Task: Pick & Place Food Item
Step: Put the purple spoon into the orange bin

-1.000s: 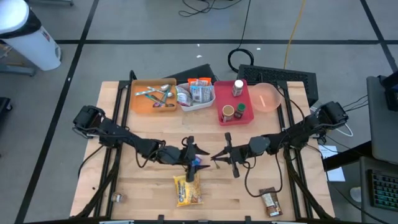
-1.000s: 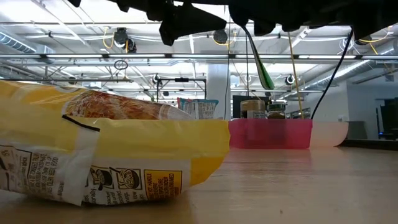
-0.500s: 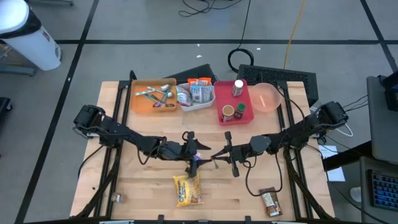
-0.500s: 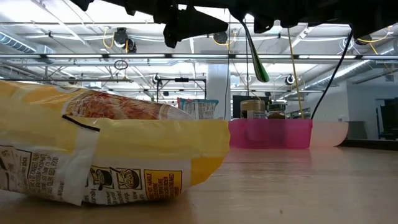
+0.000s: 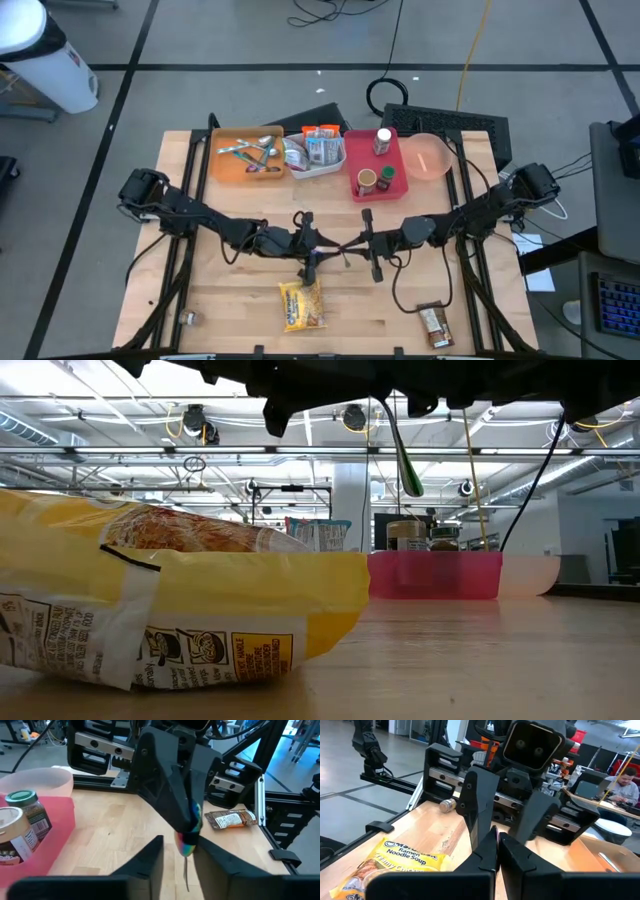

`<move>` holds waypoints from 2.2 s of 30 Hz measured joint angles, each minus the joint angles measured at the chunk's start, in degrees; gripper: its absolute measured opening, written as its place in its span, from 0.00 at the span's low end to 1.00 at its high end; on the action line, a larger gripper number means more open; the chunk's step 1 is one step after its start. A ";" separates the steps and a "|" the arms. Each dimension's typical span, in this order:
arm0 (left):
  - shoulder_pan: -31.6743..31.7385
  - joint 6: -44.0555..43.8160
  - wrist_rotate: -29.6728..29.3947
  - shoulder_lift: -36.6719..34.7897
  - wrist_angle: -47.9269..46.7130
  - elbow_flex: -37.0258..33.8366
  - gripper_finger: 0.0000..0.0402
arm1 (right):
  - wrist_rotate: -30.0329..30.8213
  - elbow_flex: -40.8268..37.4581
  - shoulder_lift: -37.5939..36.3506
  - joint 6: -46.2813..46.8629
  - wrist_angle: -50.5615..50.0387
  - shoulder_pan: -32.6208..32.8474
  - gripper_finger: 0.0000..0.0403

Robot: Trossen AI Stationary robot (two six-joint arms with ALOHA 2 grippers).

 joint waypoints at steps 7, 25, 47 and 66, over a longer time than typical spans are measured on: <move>0.36 0.45 0.58 0.00 -0.14 -0.02 0.11 | 0.18 0.00 0.00 0.24 0.01 -0.02 0.00; 0.34 4.50 -0.84 -0.02 0.03 -0.02 0.01 | -0.96 -0.02 -0.04 1.76 0.19 -0.48 0.07; -1.37 15.57 -10.73 -3.52 -5.02 0.02 0.00 | -1.02 0.07 -0.25 0.73 8.01 -0.37 0.56; -11.57 10.94 -37.89 -32.91 -46.52 -0.82 0.00 | -0.57 0.04 -0.35 -7.98 7.87 -0.60 0.57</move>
